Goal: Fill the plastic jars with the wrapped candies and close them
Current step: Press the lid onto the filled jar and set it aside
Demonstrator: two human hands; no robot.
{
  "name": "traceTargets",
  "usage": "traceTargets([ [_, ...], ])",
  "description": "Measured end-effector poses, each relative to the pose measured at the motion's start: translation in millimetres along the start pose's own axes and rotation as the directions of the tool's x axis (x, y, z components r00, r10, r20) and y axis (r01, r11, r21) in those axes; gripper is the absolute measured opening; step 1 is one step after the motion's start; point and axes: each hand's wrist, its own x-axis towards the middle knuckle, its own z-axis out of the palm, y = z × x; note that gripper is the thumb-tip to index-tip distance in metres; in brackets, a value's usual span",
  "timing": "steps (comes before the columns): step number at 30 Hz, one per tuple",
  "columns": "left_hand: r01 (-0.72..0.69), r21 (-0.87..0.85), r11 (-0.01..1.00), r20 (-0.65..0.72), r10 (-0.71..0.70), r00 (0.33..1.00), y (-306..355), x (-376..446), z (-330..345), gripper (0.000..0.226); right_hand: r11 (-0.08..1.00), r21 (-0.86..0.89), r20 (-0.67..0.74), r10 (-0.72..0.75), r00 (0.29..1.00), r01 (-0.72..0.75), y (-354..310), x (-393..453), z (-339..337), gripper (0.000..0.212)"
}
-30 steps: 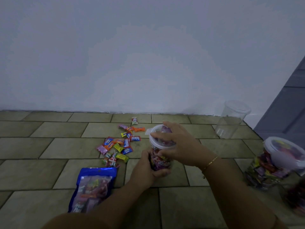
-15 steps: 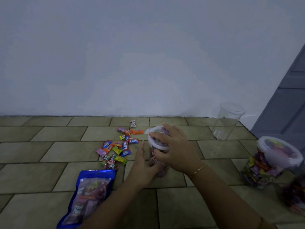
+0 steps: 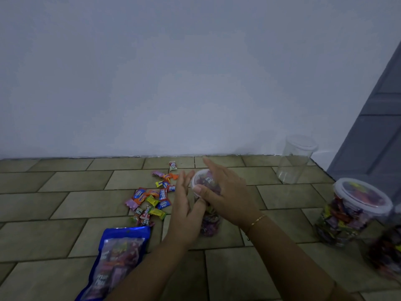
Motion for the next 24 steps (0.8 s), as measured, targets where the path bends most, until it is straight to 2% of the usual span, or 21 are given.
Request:
traceTargets([
  [2, 0.036, -0.067, 0.997, -0.008, -0.036, 0.999, -2.2, 0.7, 2.4, 0.076, 0.969, 0.238, -0.011, 0.073, 0.997, -0.069, 2.3, 0.9, 1.0, 0.084],
  [4, 0.053, -0.106, 0.993, -0.018, -0.056, 0.998, -5.3, 1.0, 4.0, 0.076, 0.89, 0.441, -0.013, 0.136, 0.991, -0.116, 3.3, 3.7, 1.7, 0.085],
  [8, 0.05, -0.162, 0.986, -0.027, -0.055, 0.998, -5.6, 0.6, 7.6, 0.075, 0.724, 0.672, -0.026, 0.237, 0.971, -0.158, 7.2, 8.3, 1.3, 0.118],
  [9, 0.05, -0.166, 0.985, -0.029, -0.055, 0.998, -5.5, 0.6, 7.7, 0.077, 0.668, 0.726, -0.015, 0.253, 0.967, -0.164, 7.6, 8.0, 1.4, 0.116],
  [12, 0.066, -0.135, 0.989, -0.017, -0.069, 0.997, -3.6, -0.1, 7.9, 0.091, 0.411, 0.894, 0.033, 0.335, 0.942, -0.178, 4.3, 6.1, -3.2, 0.083],
  [13, 0.07, -0.113, 0.991, -0.022, -0.072, 0.997, -1.5, -0.1, 8.7, 0.094, 0.337, 0.923, 0.053, 0.369, 0.928, -0.187, 2.4, 6.8, -4.3, 0.076],
  [15, 0.056, -0.076, 0.996, -0.041, -0.059, 0.997, 0.2, 0.1, 11.1, 0.102, 0.284, 0.936, 0.076, 0.421, 0.904, -0.21, 3.8, 8.0, -1.3, 0.07],
  [19, 0.046, -0.042, 0.998, -0.022, -0.047, 0.999, -3.0, 3.4, 11.8, 0.107, 0.204, 0.961, 0.084, 0.432, 0.898, -0.189, 8.3, 7.4, 5.2, 0.078],
  [21, 0.054, -0.032, 0.998, -0.018, -0.055, 0.998, -3.3, 4.0, 11.0, 0.102, 0.164, 0.972, 0.081, 0.432, 0.898, -0.167, 8.1, 7.0, 5.3, 0.079],
  [24, 0.064, -0.031, 0.997, -0.019, -0.065, 0.998, -5.9, 4.8, 11.2, 0.098, 0.137, 0.98, 0.069, 0.446, 0.893, -0.144, 10.1, 7.3, 7.6, 0.049],
])
